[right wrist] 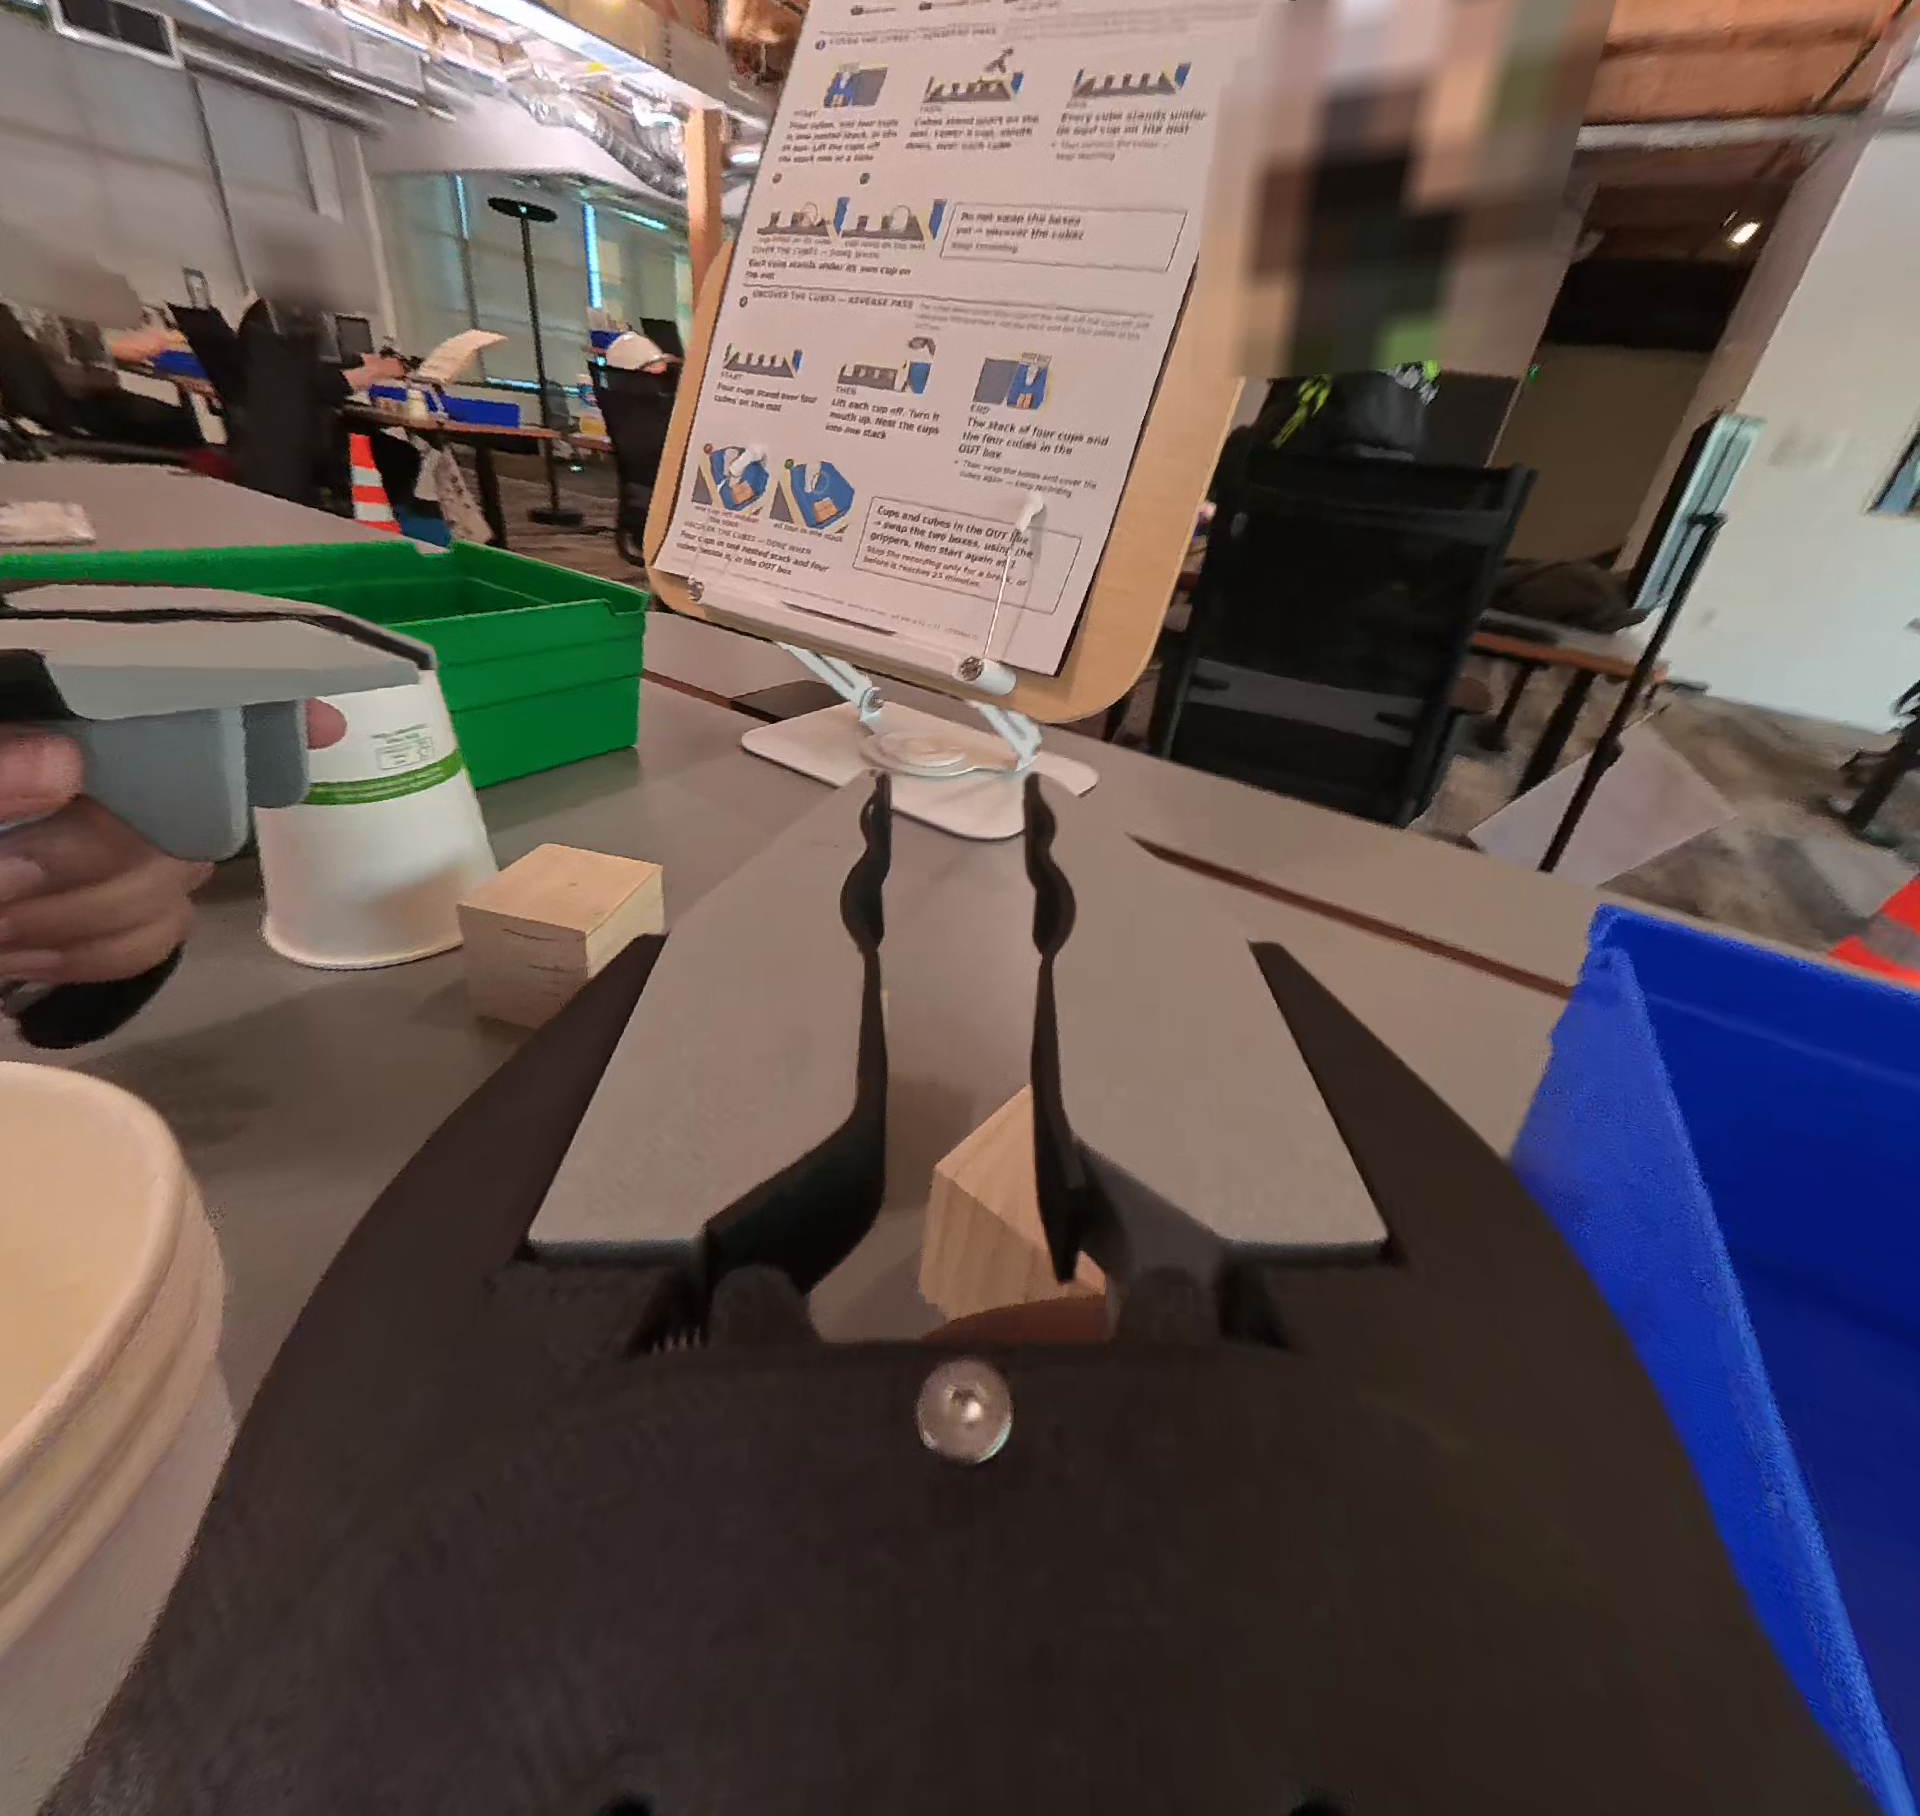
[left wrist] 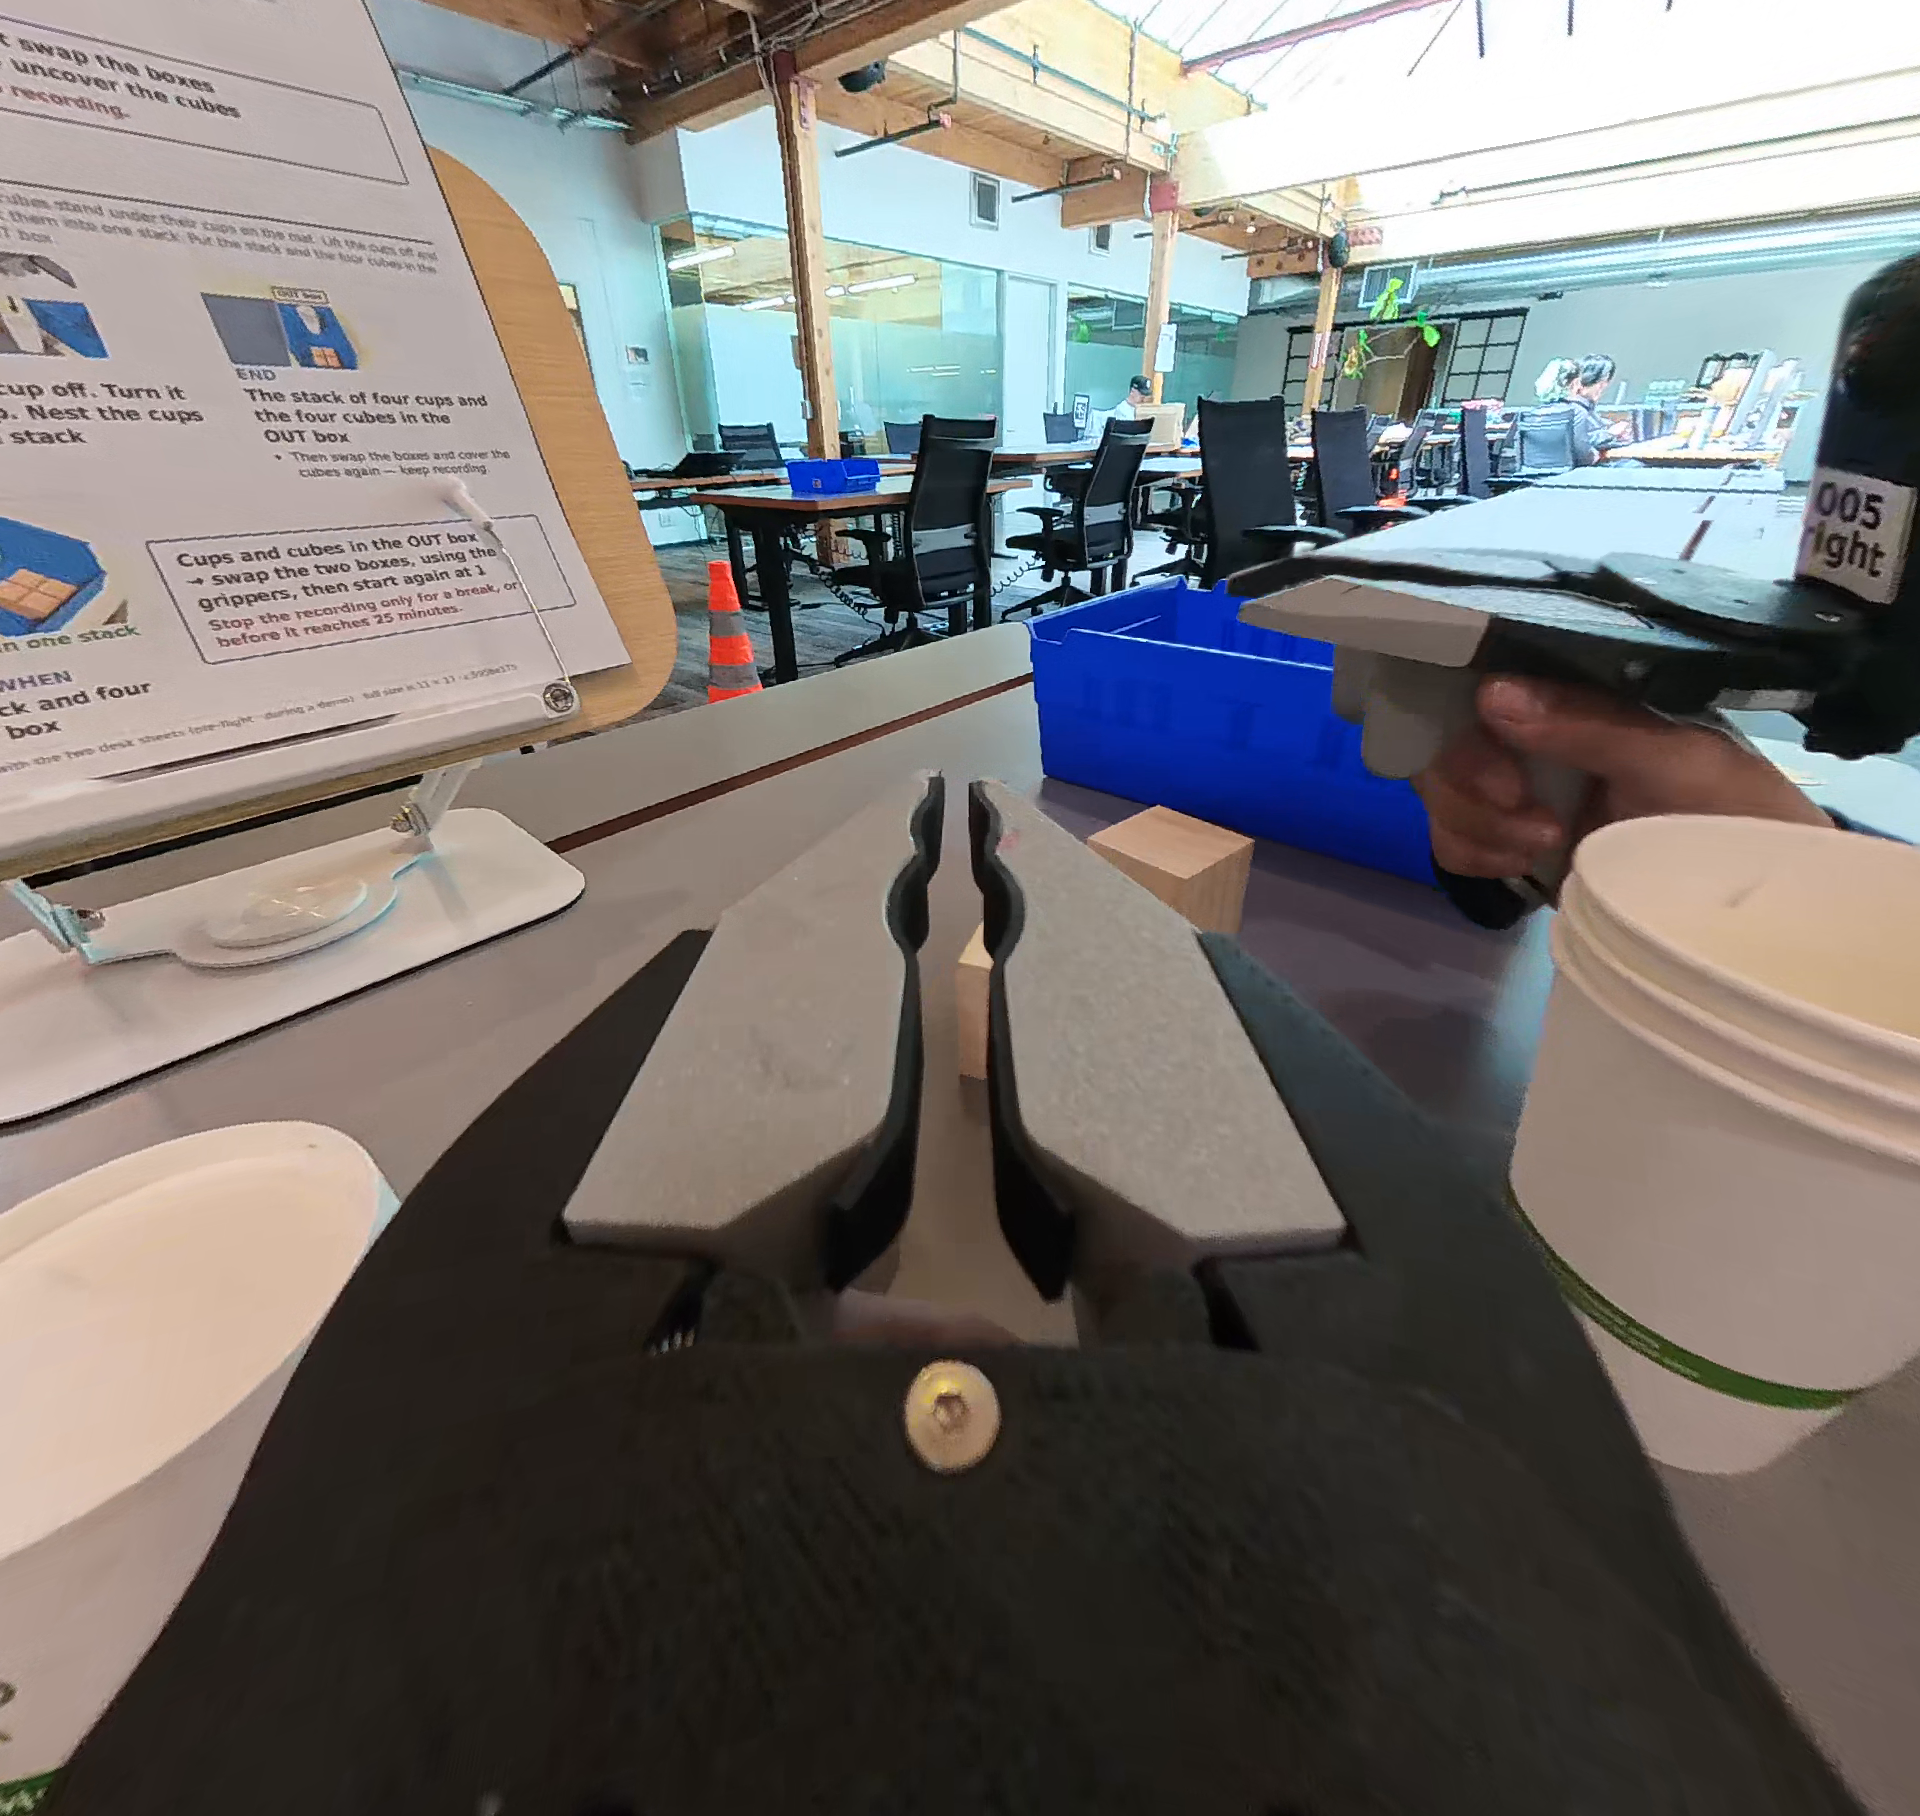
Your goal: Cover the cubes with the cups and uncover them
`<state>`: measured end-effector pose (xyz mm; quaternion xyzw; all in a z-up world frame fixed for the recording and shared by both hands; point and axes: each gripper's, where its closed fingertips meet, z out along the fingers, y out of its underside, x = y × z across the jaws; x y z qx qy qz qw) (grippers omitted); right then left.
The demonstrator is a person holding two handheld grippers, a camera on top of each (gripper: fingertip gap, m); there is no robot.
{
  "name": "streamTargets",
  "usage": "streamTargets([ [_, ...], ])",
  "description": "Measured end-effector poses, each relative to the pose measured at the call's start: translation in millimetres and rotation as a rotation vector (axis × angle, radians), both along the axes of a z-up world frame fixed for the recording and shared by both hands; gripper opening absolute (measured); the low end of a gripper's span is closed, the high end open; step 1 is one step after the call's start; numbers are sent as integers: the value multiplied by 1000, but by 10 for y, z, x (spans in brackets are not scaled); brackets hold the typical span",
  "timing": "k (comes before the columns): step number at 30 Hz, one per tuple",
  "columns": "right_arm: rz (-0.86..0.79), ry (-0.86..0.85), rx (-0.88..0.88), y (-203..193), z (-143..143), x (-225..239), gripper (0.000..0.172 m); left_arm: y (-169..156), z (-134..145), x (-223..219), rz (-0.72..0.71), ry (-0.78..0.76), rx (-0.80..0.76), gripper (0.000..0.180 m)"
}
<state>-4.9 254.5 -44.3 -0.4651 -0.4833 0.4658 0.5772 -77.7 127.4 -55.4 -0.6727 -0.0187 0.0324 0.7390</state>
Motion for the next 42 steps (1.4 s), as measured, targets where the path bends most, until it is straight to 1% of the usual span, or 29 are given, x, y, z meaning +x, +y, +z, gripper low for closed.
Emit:
streamTargets([
  [2, 28, -33, -53, 2, -84, -32, 16, 10, -29, -4, 7, 16, -12, 3],
  [4, 11, -45, -72, 56, -120, -40, 18, 15, -48, -13, 23, 40, -22, 3],
  [6, -28, -34, -71, 126, -109, -28, 22, 12, -50, -12, 27, 57, -24, 3],
  [8, -52, -1, -66, 163, -55, 5, 20, -1, -35, -37, 43, 63, -16, 3],
  [10, -64, 18, -63, 180, -23, 35, 14, -28, -3, -98, 82, 65, 1, 3],
  [13, -117, 25, -58, 269, -17, 64, 16, -106, 60, -250, 183, 85, 27, 5],
  [15, -115, 35, -70, 281, -4, 75, 16, -223, 172, -365, 266, 115, 72, 9],
  [17, -101, 36, -92, 276, -5, 68, 16, -381, 323, -439, 317, 144, 123, 14],
  [19, -86, 31, -106, 258, -20, 53, 16, -585, 472, -538, 376, 138, 167, 19],
  [21, -78, 19, -103, 232, -45, 31, 17, -811, 587, -655, 453, 123, 212, 17],
  [22, -77, 10, -95, 218, -61, 16, 17, -891, 565, -744, 494, 102, 190, 14],
  [23, -77, 0, -84, 202, -76, 2, 17, -911, 479, -814, 503, 75, 125, 11],
  [24, -77, -9, -72, 186, -91, -12, 17, -896, 374, -851, 483, 46, 59, 7],
  [26, -76, -18, -47, 148, -99, -28, 18, -819, 164, -862, 401, -30, -37, 7],
  [28, -74, -14, -22, 110, -82, -28, 18, -767, 79, -830, 339, -66, -78, 11],
  [30, -75, -9, -4, 90, -57, -16, 18, -733, 19, -743, 291, -57, -125, 11],
  [32, -73, 1, 2, 71, -31, 1, 18, -705, -66, -678, 275, -23, -190, 11],
  [34, -69, 8, 4, 54, -16, 8, 18, -669, -132, -662, 287, 5, -233, 10],
  [37, -65, 2, 2, 44, -28, -2, 18, -643, -363, -744, 338, 27, -346, 10],
  [39, -64, 0, 4, 41, -30, -4, 18, -649, -387, -801, 371, 45, -358, 5],
  [42, -68, 6, 8, 45, -19, 6, 18, -655, -384, -824, 371, 16, -343, 1],
])
